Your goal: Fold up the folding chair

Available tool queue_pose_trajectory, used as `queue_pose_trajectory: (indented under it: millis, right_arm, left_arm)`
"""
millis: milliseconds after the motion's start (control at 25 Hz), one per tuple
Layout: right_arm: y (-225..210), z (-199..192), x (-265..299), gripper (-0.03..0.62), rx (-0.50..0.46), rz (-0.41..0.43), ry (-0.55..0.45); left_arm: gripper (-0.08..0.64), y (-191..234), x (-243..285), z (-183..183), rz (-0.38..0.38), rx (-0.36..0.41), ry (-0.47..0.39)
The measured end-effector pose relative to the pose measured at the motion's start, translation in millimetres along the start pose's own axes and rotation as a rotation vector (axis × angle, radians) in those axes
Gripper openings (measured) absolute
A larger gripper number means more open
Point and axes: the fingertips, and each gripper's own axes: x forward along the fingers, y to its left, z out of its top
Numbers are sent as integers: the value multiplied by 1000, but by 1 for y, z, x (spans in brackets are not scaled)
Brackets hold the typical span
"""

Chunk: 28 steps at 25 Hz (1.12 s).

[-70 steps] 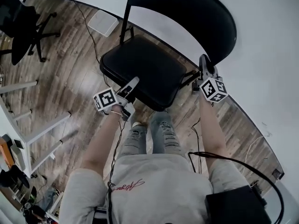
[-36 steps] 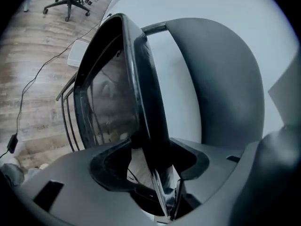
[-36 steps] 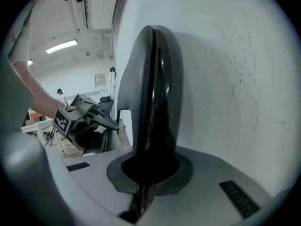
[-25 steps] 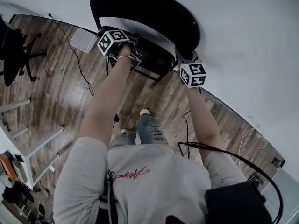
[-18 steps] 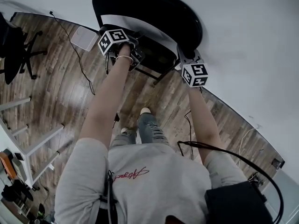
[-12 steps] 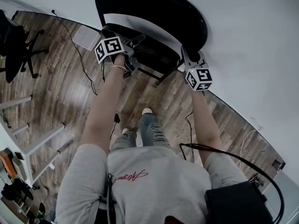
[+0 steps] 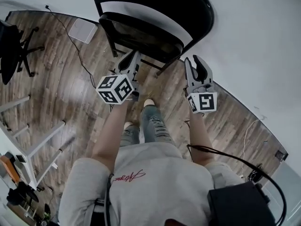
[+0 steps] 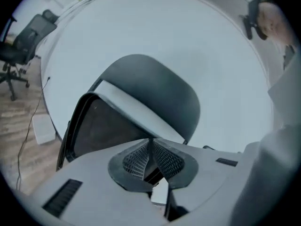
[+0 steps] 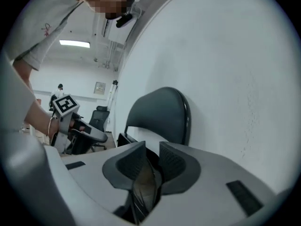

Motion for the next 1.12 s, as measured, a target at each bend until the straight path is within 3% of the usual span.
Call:
queue_pose_trajectory:
  millis: [80, 200, 440, 680, 880, 1120]
  right_arm:
    - [28, 29, -10, 49, -25, 34, -23]
    - [69, 70, -25, 28, -46, 54, -44]
    - [145, 154, -62, 17, -3, 107, -161]
    - [219, 207, -117, 15, -39, 116, -215]
    - [270, 207, -150, 16, -44, 111, -203]
    - [297, 210, -186, 16, -53, 113, -204]
  left_arm:
    - [41, -30, -22, 12, -30, 117, -52]
    - [20, -70, -66, 28, -53, 290, -125]
    - [17, -130, -150, 56, -169, 494, -200]
    - [17, -160, -234, 68, -262, 532, -244]
    - [17, -173, -287, 61, -312, 554, -276]
    - [17, -183, -329, 46, -342, 560, -276]
